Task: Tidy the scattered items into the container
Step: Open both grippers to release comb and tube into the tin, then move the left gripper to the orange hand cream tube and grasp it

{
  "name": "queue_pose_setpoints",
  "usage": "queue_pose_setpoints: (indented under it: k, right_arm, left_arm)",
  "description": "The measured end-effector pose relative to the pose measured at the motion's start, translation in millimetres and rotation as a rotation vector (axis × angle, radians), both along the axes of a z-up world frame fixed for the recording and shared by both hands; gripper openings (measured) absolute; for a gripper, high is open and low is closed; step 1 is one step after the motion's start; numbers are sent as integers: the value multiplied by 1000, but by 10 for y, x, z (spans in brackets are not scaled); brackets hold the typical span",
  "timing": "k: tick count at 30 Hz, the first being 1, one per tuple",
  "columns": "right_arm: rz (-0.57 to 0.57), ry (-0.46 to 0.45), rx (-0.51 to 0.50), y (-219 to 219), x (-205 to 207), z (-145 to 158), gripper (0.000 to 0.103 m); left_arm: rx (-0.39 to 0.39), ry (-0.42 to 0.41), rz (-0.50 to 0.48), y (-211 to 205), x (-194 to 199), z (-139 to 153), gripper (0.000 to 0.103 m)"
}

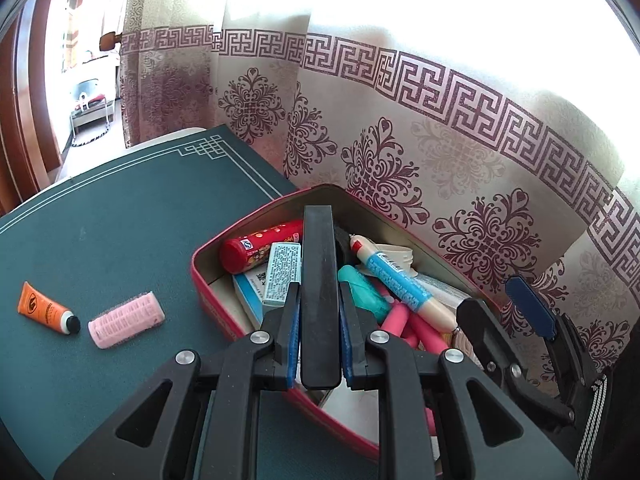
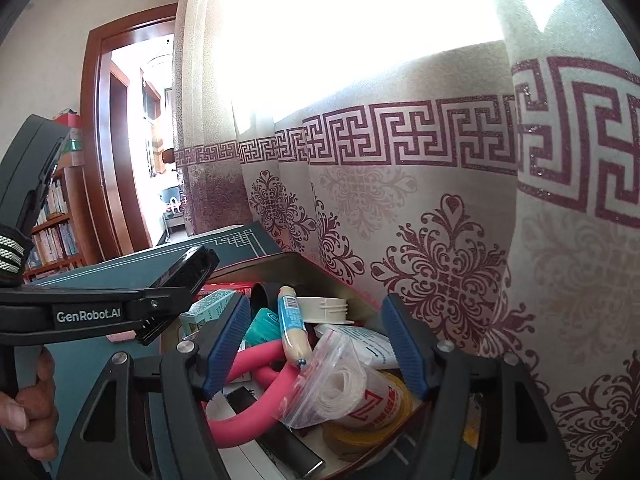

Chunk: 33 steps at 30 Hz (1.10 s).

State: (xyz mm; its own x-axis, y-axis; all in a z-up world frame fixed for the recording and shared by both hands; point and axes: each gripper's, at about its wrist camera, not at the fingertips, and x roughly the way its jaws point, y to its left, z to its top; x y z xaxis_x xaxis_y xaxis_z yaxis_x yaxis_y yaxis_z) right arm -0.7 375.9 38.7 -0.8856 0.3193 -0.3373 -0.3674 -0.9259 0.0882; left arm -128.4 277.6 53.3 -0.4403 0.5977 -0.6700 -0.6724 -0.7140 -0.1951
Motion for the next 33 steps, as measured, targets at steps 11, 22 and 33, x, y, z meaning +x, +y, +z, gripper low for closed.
queue_pose_setpoints:
  k: [11, 22, 33]
  right_arm:
    - [-17, 29, -29, 79, 37, -3, 89]
    - [43, 92, 26, -88, 72, 18, 102]
    - [88, 104, 78, -239, 79, 11, 102]
  left_arm:
    - [-57, -4, 50, 148, -192, -150, 32]
    - [-57, 18, 189, -346, -195, -151, 61]
    - [-69, 36, 507, -1500, -511, -150, 70]
